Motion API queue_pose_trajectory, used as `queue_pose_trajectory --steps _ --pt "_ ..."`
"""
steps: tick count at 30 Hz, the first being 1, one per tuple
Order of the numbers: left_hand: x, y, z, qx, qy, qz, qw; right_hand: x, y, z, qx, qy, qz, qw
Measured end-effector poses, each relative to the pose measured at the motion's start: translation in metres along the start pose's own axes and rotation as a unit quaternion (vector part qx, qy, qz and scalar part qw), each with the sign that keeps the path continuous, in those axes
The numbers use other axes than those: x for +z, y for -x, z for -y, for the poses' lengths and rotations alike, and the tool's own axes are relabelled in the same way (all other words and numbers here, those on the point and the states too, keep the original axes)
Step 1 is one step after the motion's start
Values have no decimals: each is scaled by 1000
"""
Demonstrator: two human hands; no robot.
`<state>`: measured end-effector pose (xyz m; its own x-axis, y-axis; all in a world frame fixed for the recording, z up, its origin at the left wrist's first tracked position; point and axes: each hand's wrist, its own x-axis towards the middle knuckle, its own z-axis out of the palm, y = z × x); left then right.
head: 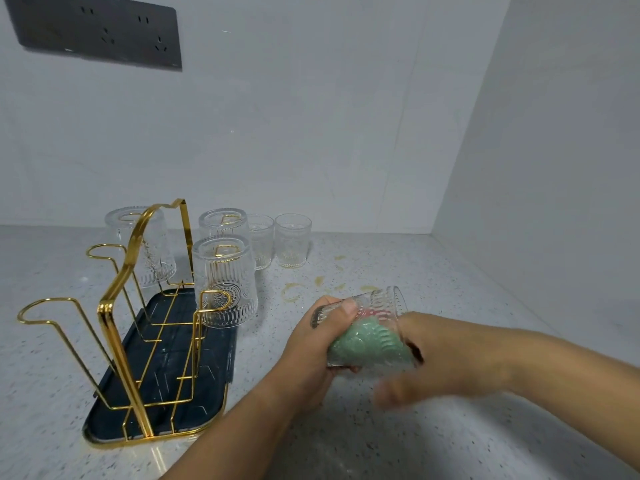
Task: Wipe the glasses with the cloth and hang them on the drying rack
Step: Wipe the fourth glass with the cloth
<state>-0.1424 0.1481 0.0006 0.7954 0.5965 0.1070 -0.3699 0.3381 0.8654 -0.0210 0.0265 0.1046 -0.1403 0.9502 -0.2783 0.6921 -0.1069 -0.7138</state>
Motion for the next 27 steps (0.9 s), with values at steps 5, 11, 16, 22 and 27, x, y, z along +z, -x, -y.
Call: queue_pose_trajectory --steps 5,11,16,22,27 --pt "-7 1 -3 56 -87 -10 995 5 -2 -8 -3 -336 14 942" --pt "-1 0 -13 -110 -11 31 993 4 5 9 -1 292 -27 956" --pt "-3 -2 -14 -186 7 18 982 12 -3 -7 -18 229 -66 971" --pt "-5 0 -4 68 -122 -63 988 19 -19 -10 -16 -201 -143 969" --pt "0 2 -9 1 -33 -61 998 17 -22 -9 -13 -32 -178 983"
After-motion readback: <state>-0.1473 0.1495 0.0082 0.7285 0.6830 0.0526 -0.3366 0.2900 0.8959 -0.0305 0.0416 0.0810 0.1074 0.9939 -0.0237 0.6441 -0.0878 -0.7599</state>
